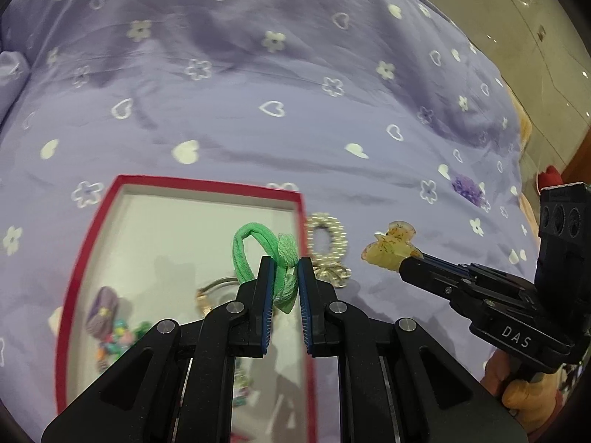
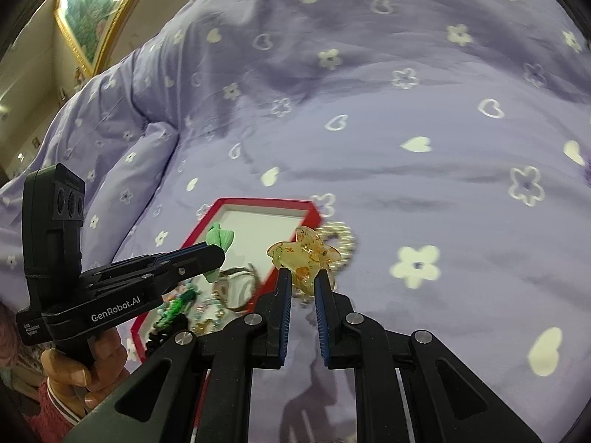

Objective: Organize jewelry
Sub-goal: 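Drop the green hair tie in the tray while the right tool releases the claw clip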

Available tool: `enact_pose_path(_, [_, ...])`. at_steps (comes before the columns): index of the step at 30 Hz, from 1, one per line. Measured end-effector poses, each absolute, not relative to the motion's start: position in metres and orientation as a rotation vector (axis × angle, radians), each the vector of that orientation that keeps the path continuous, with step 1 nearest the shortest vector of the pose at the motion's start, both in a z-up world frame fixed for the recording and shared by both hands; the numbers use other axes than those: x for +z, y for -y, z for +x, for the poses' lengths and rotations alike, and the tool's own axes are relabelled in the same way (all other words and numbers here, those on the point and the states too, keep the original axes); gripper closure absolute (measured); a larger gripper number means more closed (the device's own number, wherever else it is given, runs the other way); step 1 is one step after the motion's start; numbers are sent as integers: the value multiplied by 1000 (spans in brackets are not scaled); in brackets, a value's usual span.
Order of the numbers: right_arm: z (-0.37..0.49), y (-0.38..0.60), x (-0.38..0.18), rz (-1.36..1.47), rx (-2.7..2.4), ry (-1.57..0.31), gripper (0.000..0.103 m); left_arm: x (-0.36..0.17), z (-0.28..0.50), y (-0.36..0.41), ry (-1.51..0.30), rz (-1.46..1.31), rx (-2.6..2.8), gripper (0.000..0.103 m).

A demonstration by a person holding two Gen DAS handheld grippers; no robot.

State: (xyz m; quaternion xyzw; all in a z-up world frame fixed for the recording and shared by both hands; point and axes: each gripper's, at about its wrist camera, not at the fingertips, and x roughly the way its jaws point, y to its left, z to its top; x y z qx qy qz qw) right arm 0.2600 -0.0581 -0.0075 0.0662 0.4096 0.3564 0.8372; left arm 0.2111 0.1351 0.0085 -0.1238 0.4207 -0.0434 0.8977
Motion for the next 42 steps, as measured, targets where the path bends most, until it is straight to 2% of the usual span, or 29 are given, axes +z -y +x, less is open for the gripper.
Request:
enact_pose_path(19, [265,-24,-17,31,831,-909,91,-9,204,-200,-879,-319,3,92])
enact_pose_path(42, [295,-75,-60,-128,832,-1025,89,-62,240,-224,-1029,-286,44,91])
